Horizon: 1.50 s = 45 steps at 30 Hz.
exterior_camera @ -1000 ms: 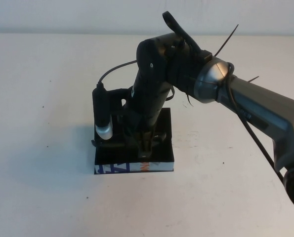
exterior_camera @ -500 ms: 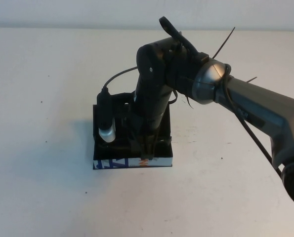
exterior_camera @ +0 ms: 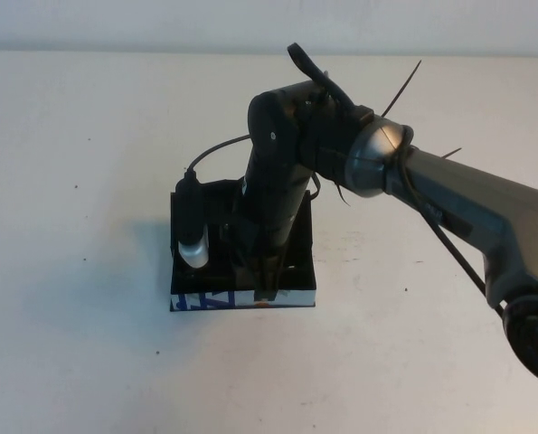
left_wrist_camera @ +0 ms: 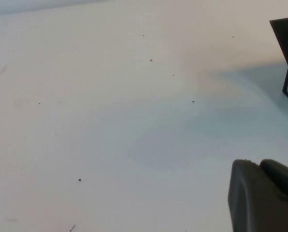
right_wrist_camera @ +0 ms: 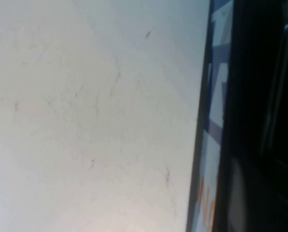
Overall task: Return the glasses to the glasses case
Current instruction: Place the glasses in the glasses case
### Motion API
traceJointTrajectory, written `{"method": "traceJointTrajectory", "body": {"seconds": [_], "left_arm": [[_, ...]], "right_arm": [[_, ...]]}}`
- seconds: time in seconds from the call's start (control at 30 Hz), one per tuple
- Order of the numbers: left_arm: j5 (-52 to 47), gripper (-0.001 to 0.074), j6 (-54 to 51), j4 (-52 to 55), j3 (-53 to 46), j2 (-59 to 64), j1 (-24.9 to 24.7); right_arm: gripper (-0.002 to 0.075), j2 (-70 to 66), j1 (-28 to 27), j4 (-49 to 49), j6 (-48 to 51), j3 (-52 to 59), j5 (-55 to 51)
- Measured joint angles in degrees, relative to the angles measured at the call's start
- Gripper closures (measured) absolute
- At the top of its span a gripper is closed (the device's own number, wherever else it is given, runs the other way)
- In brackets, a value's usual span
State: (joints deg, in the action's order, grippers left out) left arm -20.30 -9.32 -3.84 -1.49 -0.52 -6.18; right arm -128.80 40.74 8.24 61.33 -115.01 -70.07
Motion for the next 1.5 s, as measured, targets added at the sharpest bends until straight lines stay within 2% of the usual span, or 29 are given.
{"method": "traceJointTrajectory", "body": {"seconds": [0.27,0.33,0.5,0.67,0.9,1.0,1.3,1.5], "left_arm": [[0.0,0.0736,0.0,0.0,0.0,0.0,0.0],[0.0,0.0736,0.0,0.0,0.0,0.0,0.0],[0.0,0.0736,0.0,0.0,0.0,0.0,0.0],[0.0,0.0736,0.0,0.0,0.0,0.0,0.0],[0.0,0.0736,0.0,0.0,0.0,0.0,0.0],[0.0,0.0736,0.0,0.0,0.0,0.0,0.0],[2.0,0.0736,-1.8,3.0,0.0,0.0,0.0],[11.0,0.0736,6.6,-5.3,0.0,0.0,0.0]], "right_arm": [[0.0422,0.4,-0.5,-0.2,-1.4,-0.1,0.0],[0.0392,1.4,-0.6,-0.7,-1.4,-0.1,0.0],[0.0376,6.2,-0.6,-2.6,-3.0,-0.1,-0.1],[0.043,10.8,-0.6,-3.1,-6.7,-0.1,-0.3],[0.0622,13.9,-0.6,-3.3,-8.6,-0.5,-0.8],[0.0664,13.9,-0.6,-3.5,-8.7,-0.5,-0.8],[0.0684,13.9,-0.6,-3.5,-8.9,-0.5,-0.9],[0.0688,13.9,-0.6,-3.5,-8.9,-0.5,-1.0]]}}
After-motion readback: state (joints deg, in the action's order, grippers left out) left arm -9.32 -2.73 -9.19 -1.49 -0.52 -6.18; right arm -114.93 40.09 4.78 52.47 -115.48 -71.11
